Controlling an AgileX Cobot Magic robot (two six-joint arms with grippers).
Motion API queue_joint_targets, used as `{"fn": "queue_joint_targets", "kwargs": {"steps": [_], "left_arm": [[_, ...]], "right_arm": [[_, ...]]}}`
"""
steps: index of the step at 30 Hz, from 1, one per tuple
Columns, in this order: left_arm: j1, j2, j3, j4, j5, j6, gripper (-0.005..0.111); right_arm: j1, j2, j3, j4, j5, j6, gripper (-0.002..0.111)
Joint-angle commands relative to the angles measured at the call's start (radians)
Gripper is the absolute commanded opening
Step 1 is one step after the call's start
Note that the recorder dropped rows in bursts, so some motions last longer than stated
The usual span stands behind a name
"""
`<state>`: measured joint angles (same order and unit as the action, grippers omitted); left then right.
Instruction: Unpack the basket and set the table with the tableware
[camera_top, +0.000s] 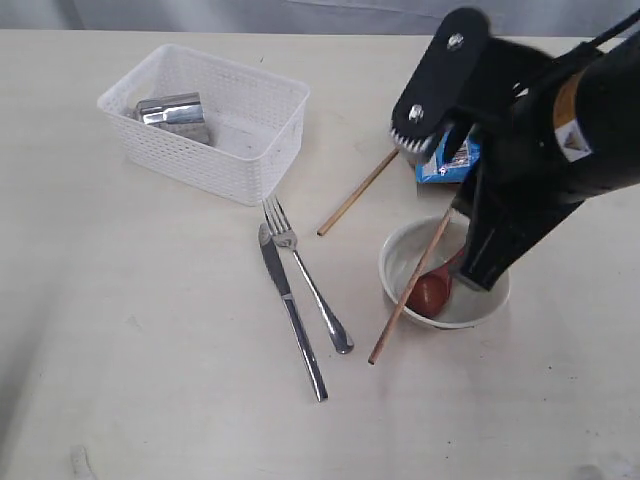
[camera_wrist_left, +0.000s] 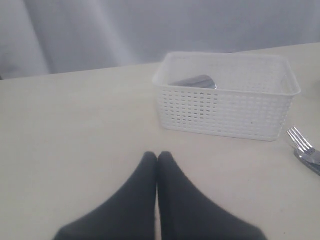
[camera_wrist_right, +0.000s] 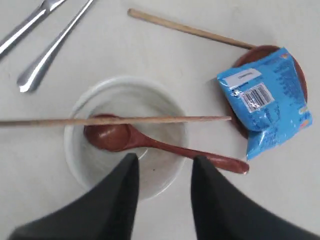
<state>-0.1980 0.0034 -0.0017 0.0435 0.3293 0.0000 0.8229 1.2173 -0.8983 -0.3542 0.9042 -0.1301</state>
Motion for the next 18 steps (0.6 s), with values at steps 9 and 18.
{"fn": "queue_joint_targets", "kwargs": {"steps": [9, 18], "left_arm": [[0.002, -0.003, 0.002, 0.012, -0.006, 0.0, 0.0], [0.002, -0.003, 0.002, 0.024, -0.03, 0.0, 0.0]], "right_arm": [[-0.018, -0.37, 0.017, -0.163, -0.188, 0.773, 0.0], [-0.018, -0.588, 0.021, -0.145, -0.273, 0.771, 0.0]]}}
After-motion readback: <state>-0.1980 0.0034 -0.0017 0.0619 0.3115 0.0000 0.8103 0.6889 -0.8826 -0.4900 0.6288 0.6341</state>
